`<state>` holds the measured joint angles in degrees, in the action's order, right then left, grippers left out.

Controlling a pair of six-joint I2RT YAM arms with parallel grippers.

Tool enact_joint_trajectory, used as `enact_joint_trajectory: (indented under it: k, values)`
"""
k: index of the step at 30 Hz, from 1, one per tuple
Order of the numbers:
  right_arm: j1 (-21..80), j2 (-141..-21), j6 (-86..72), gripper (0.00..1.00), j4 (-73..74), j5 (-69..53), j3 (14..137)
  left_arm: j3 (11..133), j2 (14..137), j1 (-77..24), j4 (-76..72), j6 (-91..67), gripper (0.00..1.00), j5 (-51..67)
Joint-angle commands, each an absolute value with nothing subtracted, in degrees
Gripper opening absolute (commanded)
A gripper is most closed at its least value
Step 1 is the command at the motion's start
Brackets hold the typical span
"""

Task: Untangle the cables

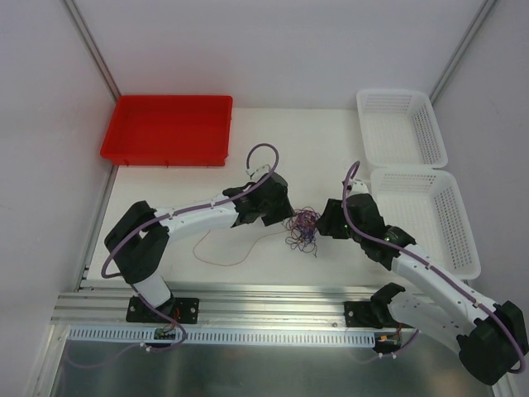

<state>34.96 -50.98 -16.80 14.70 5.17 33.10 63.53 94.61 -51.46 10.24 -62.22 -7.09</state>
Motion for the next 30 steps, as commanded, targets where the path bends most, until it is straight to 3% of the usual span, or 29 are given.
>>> enact_joint_trajectory:
  k: [1,4,7,8,10,14,18,23,25,30]
  values:
    - [34.72,-51.5,-17.84,0.53,10.64,4.57,32.96,66.35,96.24,-52.03,9.32,-66.0,0.46,-9.84]
    - [34.8,-52.64,-17.93,0.53,9.15,4.31,32.61,67.15,97.47,-52.12,9.23,-66.44,0.38,-9.67]
    - [34.72,-54.57,-18.19,0.53,7.12,3.69,32.52,67.32,97.82,-52.21,9.23,-66.53,0.19,-9.58]
    - [34.8,-55.19,-18.28,0.53,6.68,3.52,32.52,67.06,97.56,-52.21,9.23,-66.36,0.08,-9.67]
    - [34.8,-57.04,-19.42,0.53,5.02,3.34,32.43,66.62,96.6,-52.21,9.23,-65.92,0.0,-9.76]
    - [34.72,-60.81,-20.65,0.54,1.68,2.9,32.61,64.87,94.49,-52.21,9.23,-65.04,0.0,-9.76]
    - [34.8,-64.94,-22.58,0.67,-1.82,2.9,32.78,63.9,92.82,-52.21,9.23,-63.81,0.0,-9.23]
    - [34.72,-72.66,-23.82,0.69,-4.3,2.55,33.57,64.16,92.02,-52.21,9.05,-60.83,0.0,-7.39]
    - [34.72,-74.96,-24.17,0.61,-4.74,2.98,33.75,64.42,91.15,-52.21,9.05,-59.07,0.0,-6.51]
    - [34.1,-76.47,-24.61,0.17,-2.47,4.83,33.31,62.85,85.27,-51.68,9.75,-53.72,0.0,-8.96]
